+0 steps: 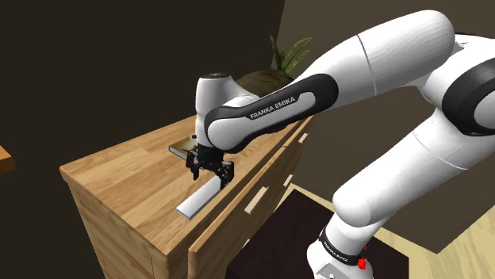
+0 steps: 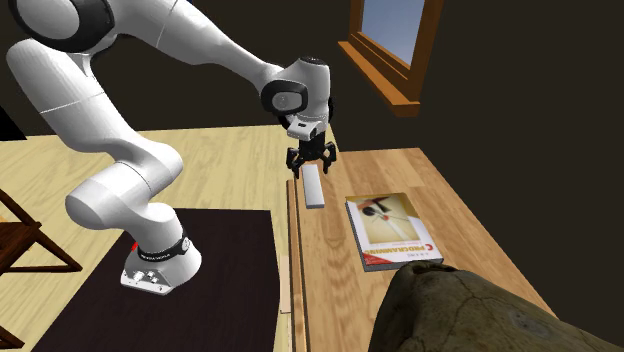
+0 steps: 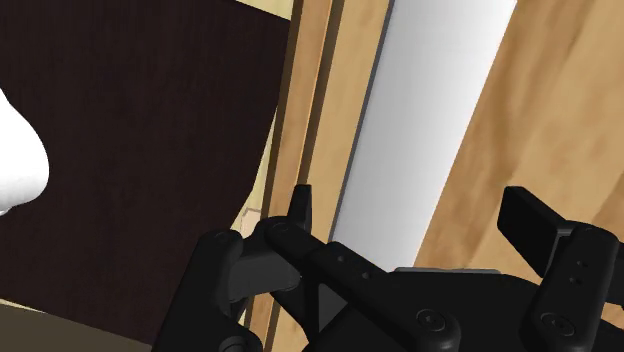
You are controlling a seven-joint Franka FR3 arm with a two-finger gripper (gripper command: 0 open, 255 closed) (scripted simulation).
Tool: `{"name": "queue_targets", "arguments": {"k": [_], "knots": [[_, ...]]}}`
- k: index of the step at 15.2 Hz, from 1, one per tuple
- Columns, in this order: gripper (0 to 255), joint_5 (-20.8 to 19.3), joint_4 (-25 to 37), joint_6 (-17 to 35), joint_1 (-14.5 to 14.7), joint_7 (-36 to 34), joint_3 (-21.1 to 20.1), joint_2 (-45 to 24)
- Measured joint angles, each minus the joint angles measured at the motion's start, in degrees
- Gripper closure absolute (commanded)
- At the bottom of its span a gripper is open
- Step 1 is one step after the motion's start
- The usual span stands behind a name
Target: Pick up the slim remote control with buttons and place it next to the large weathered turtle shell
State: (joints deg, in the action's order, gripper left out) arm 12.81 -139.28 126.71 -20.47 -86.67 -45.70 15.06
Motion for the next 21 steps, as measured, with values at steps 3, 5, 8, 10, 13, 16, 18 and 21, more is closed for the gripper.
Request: {"name": "queue_targets", "arguments": {"k": [3,5,8,10,13,16,18,21], "knots": [[0,-1.47,-0.67,2.88,-1.01,-2.33,-1.24,-2.53],[0,-2.29,-1.55,4.9,-1.35,-3.25,-1.93,-3.89],[0,-3.52,-2.19,6.89,-1.82,-4.24,-2.59,-5.54],[0,-3.65,-2.35,7.2,-1.87,-4.34,-2.66,-5.72],[0,-3.71,-2.38,7.3,-1.88,-4.41,-2.7,-5.81],[255,-3.71,-2.36,7.31,-1.88,-4.42,-2.7,-5.8],[255,-3.7,-2.37,7.32,-1.88,-4.43,-2.7,-5.8],[255,-3.68,-2.39,7.32,-1.88,-4.41,-2.69,-5.77]]}}
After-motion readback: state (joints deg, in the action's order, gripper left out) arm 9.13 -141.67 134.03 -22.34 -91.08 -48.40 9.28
